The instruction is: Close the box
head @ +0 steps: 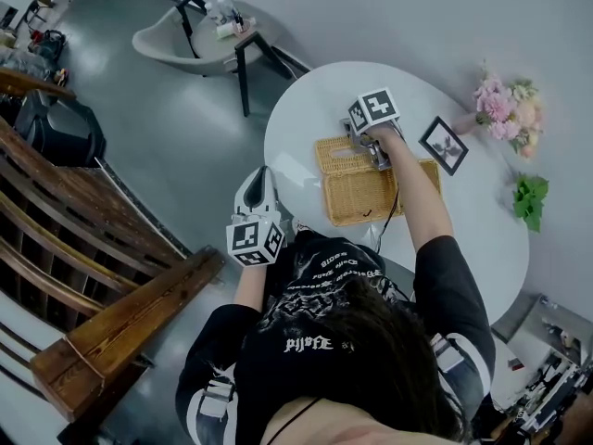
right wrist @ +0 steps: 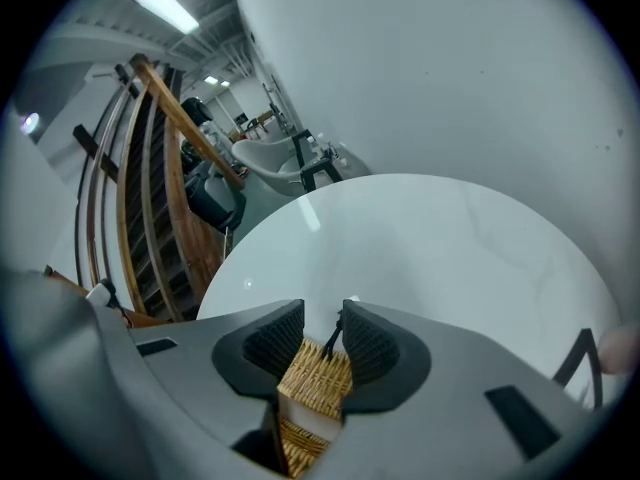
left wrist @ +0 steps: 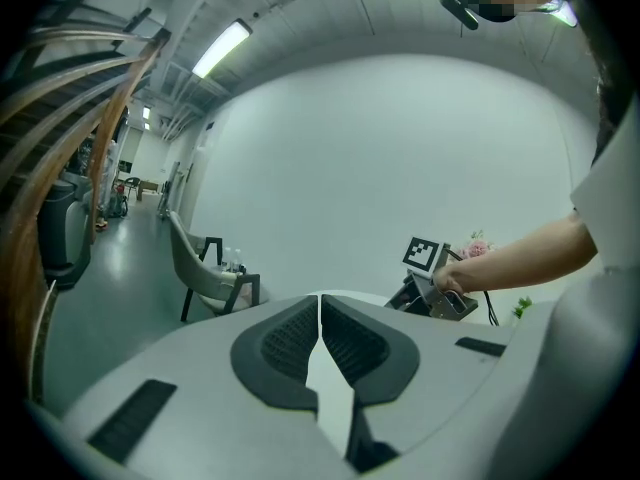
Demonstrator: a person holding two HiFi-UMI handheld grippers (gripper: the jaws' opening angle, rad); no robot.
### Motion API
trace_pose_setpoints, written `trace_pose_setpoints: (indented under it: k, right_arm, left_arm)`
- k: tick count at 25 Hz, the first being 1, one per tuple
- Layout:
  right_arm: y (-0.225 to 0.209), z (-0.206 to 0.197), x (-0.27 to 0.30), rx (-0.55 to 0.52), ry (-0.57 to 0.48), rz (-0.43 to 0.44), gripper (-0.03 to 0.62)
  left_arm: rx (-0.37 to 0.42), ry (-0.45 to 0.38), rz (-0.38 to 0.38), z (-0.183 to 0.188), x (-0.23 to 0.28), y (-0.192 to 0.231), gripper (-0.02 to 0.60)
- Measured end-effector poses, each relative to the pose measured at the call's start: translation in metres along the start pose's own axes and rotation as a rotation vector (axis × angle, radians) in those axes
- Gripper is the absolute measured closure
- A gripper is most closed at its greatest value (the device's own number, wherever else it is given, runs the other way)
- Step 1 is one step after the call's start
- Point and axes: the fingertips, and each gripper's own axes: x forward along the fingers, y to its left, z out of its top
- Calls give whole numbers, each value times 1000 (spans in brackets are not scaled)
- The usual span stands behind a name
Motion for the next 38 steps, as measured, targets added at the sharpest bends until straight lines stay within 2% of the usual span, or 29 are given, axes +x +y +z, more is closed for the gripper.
trace_pose_setpoints:
  k: [3, 6, 11, 15, 17, 21, 24, 29, 38]
  right_arm:
    - [-9, 2, 6, 1, 8, -21, 451]
    - [-10, 3, 11, -7, 23, -7, 451]
    - [-8, -5, 24, -31, 109, 12, 453]
    - [-19, -13, 32, -21, 158, -33, 467]
    - [-20, -14, 34, -15, 166, -25, 467]
    - [-21, -12, 35, 3, 167, -12, 481]
    - [-26, -12, 35, -35, 172, -60, 546]
    - [-25, -11, 35, -22, 169, -32, 554]
    - [-10, 5, 25, -34, 84, 13, 557]
  left_arm:
    - [0, 14, -4, -2, 3, -4, 553]
    - [-9, 20, -17, -1, 8, -11, 553]
    - [27, 16, -50, 5, 16, -23, 554]
    - [20, 22, -59, 4, 21, -26, 554]
    - [22, 23, -68, 4, 22, -28, 554]
    - [28, 35, -81, 2, 26, -29, 553]
    - [29, 46, -84, -1, 27, -29, 552]
    - [30, 44, -85, -1, 28, -28, 553]
    - [35, 51, -96, -4, 25, -31, 554]
